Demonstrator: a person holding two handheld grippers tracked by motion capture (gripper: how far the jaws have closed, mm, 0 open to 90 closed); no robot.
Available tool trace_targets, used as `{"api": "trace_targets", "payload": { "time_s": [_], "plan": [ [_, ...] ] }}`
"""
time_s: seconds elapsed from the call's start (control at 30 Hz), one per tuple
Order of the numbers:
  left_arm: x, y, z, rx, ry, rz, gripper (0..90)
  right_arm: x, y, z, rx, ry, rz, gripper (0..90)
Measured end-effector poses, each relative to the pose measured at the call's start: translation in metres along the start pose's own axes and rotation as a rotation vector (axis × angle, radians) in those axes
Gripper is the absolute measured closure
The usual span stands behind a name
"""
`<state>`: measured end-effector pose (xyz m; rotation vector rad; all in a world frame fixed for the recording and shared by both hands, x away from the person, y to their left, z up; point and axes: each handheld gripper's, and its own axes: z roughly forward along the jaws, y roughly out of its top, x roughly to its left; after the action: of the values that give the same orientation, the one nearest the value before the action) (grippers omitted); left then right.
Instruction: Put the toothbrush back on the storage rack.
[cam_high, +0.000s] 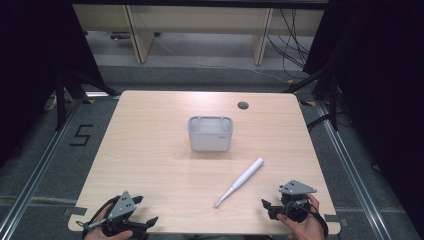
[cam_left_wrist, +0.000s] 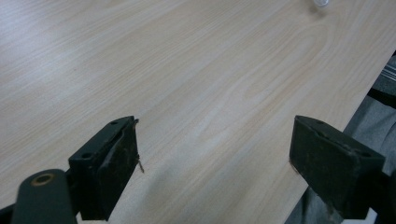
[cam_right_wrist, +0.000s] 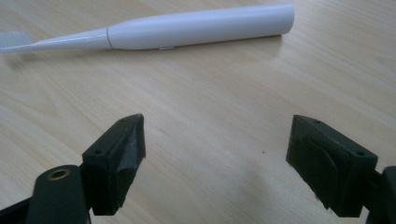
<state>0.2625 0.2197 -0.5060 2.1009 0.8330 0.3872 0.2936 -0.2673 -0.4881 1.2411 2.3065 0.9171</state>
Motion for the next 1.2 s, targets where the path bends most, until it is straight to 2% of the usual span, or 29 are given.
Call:
{"api": "trace_targets", "payload": {
  "time_s": [0.07, 0.17, 0.2, 0.23, 0.3, 0.33, 0.37, 0.4, 0.43, 0.47, 0.5, 0.53, 0.6, 0.63, 0.7, 0.77, 0.8, 0.97, 1.0, 1.07, 1.17, 1.2],
  "plan": [
    [-0.001, 0.0, 0.0, -0.006, -0.004, -0.012, 15.0, -0.001, 0.001, 0.001, -0.008, -0.002, -0.02, 21.1],
    [0.0, 0.0, 0.0, 0.0, 0.004, 0.0, 15.0, 0.0, 0.001, 0.002, -0.013, -0.013, -0.013, 21.1],
    [0.0, 0.0, 0.0, 0.002, 0.004, -0.002, 15.0, -0.003, 0.002, 0.003, -0.015, -0.015, -0.05, 21.1],
    [-0.001, -0.001, 0.0, -0.005, -0.002, -0.013, 14.9, -0.002, 0.002, 0.004, -0.015, -0.001, -0.042, 21.2],
    [-0.001, -0.001, 0.0, -0.001, -0.002, -0.011, 14.9, -0.004, 0.003, 0.005, -0.026, -0.017, -0.05, 21.7],
    [-0.001, -0.001, 0.0, 0.003, -0.002, -0.01, 14.9, -0.003, 0.004, 0.005, -0.014, -0.008, -0.028, 21.7],
    [-0.001, -0.001, 0.0, -0.003, -0.003, -0.012, 14.9, -0.003, 0.004, 0.005, -0.014, -0.008, -0.028, 21.7],
    [0.0, -0.001, -0.001, 0.019, -0.003, 0.002, 14.9, -0.003, 0.005, 0.006, -0.021, -0.003, -0.031, 21.8],
    [0.0, -0.001, -0.001, 0.018, -0.002, 0.002, 14.9, -0.005, 0.006, 0.008, -0.032, 0.001, -0.054, 21.9],
    [-0.002, -0.001, 0.001, -0.01, -0.001, -0.025, 15.0, -0.004, 0.007, 0.008, -0.037, -0.018, -0.03, 22.6],
    [-0.002, -0.001, 0.001, -0.01, -0.001, -0.025, 14.9, -0.004, 0.007, 0.008, -0.037, -0.018, -0.03, 22.6],
    [-0.001, -0.001, 0.0, 0.002, -0.002, -0.018, 14.9, -0.007, 0.008, 0.009, -0.043, -0.008, -0.062, 23.7],
    [-0.001, -0.001, 0.0, 0.006, 0.0, -0.019, 15.0, -0.006, 0.01, 0.009, -0.034, 0.009, -0.032, 25.1],
    [-0.001, -0.001, 0.0, 0.006, 0.0, -0.019, 15.0, -0.007, 0.011, 0.01, -0.048, 0.002, -0.04, 25.7],
    [-0.001, -0.001, 0.0, -0.005, -0.001, -0.02, 14.9, -0.007, 0.013, 0.012, -0.047, 0.01, -0.045, 28.4],
    [-0.001, -0.001, 0.0, 0.006, -0.001, -0.019, 15.0, -0.008, 0.015, 0.015, -0.061, 0.001, -0.063, 30.5],
    [-0.001, -0.001, 0.0, 0.006, -0.002, -0.019, 15.0, -0.008, 0.018, 0.016, -0.056, 0.003, -0.079, 34.2],
    [-0.001, -0.001, 0.0, 0.007, -0.001, -0.019, 15.0, -0.008, 0.021, 0.017, -0.081, 0.002, -0.087, 39.8],
    [-0.001, -0.001, -0.001, 0.008, 0.0, -0.019, 15.0, -0.008, 0.023, 0.017, -0.084, 0.003, -0.096, 41.8],
    [-0.001, -0.001, -0.001, 0.012, 0.0, -0.019, 15.0, -0.008, 0.025, 0.017, -0.096, -0.003, -0.08, 46.5],
    [-0.001, -0.001, 0.0, 0.002, -0.002, -0.021, 15.0, -0.008, 0.031, 0.018, -0.105, 0.03, -0.066, 55.3],
    [-0.001, -0.001, 0.0, -0.005, 0.0, -0.023, 15.0, -0.01, 0.033, 0.019, -0.123, 0.015, -0.084, 58.8]
  ]
}}
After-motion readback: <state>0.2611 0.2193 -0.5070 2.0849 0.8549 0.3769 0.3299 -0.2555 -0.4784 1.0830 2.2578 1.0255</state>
